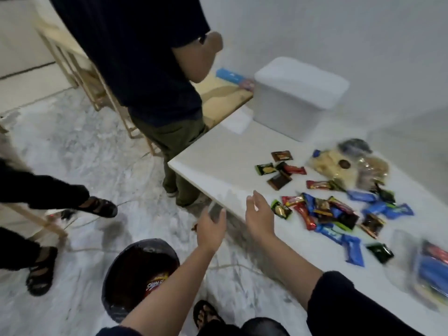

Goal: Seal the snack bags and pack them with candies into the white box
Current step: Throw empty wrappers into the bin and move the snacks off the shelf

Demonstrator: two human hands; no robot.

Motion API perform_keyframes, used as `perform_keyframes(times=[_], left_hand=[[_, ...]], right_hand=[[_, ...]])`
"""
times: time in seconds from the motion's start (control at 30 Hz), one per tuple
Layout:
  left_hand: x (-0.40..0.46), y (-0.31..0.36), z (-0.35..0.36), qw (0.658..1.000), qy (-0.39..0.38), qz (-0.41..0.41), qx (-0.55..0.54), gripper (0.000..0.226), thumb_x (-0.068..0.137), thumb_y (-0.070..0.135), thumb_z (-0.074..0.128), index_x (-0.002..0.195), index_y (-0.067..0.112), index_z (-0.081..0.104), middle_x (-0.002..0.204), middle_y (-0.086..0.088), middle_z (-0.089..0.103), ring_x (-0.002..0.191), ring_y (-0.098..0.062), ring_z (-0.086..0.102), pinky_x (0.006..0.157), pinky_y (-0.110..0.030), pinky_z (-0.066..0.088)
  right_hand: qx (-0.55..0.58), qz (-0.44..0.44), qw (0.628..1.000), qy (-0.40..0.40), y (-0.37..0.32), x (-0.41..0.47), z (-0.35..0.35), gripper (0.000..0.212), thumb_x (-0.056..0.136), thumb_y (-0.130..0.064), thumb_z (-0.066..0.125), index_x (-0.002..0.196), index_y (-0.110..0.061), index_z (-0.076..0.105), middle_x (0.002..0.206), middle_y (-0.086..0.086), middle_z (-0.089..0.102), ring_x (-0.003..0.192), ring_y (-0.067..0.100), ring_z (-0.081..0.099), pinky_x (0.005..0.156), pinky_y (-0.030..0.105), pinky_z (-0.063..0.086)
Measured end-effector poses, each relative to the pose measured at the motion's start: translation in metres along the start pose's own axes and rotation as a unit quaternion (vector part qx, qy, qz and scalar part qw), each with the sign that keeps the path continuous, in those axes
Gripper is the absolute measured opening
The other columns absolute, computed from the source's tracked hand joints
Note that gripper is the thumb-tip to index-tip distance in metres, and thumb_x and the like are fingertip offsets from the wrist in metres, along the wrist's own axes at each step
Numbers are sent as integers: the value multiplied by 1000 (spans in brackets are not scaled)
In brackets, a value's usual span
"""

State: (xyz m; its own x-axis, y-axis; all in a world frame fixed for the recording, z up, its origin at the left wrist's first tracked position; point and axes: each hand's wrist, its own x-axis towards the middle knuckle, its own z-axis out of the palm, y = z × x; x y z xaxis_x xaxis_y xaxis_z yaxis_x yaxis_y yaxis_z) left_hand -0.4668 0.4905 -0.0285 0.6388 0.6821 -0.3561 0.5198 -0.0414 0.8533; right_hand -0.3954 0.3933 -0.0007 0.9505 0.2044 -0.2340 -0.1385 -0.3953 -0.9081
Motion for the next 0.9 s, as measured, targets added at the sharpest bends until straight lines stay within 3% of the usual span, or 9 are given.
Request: perform_keyframes(times=[0.1, 0.23, 0.47, 0.53, 0.63, 0.73, 0.9], left_hand=[[-32, 37, 52, 997, -33, 60, 25, 79, 84, 60, 53, 142, 10, 34, 145, -8, 42, 133, -24, 41, 110, -37, 36], [-100, 77, 130, 981, -93, 151, 75, 61, 91, 42, 54, 141, 12, 36, 144, -7, 44, 132, -23, 42, 107, -34, 37], [-227, 125, 264, 930, -238, 262, 100, 60, 90, 41, 54, 139, 7, 40, 140, -8, 48, 131, -26, 43, 98, -30, 38], [-266, 141, 301, 913, -285, 275, 100, 63, 90, 39, 56, 141, 8, 37, 144, -8, 45, 131, -25, 43, 104, -31, 36], [-312, 165, 348, 885, -338, 308, 90, 64, 89, 41, 57, 142, 11, 35, 145, -6, 42, 127, -23, 47, 107, -34, 38], [-339, 194, 393, 854, -363, 361, 90, 64, 89, 41, 56, 142, 11, 35, 146, -7, 41, 133, -22, 40, 110, -30, 31], [-358, 255, 458, 808, -388, 436, 82, 65, 89, 43, 55, 143, 12, 34, 147, -7, 38, 133, -22, 39, 105, -27, 32]], right_hand=[[14, 0, 997, 82, 11, -9, -81, 47, 99, -36, 40, 142, -17, 40, 148, 0, 40, 137, 18, 35, 108, 27, 27], [23, 12, 979, 200, 42, -39, -198, 48, 98, -36, 42, 141, -15, 41, 147, 3, 42, 136, 19, 38, 110, 31, 31], [60, 48, 918, 389, 104, -115, -380, 43, 97, -27, 47, 137, -13, 45, 139, 8, 51, 127, 24, 47, 103, 27, 33], [61, 55, 895, 438, 117, -135, -428, 43, 97, -27, 47, 137, -10, 46, 140, 8, 50, 128, 25, 47, 105, 29, 33], [46, 61, 869, 489, 131, -151, -487, 43, 96, -27, 47, 136, -11, 46, 141, 8, 50, 128, 25, 47, 106, 35, 37], [38, 58, 846, 529, 134, -152, -540, 43, 96, -27, 48, 136, -12, 46, 140, 9, 50, 129, 25, 47, 105, 35, 37], [29, 37, 821, 569, 122, -137, -615, 45, 96, -28, 49, 138, -14, 43, 141, 7, 49, 129, 25, 46, 102, 34, 39]])
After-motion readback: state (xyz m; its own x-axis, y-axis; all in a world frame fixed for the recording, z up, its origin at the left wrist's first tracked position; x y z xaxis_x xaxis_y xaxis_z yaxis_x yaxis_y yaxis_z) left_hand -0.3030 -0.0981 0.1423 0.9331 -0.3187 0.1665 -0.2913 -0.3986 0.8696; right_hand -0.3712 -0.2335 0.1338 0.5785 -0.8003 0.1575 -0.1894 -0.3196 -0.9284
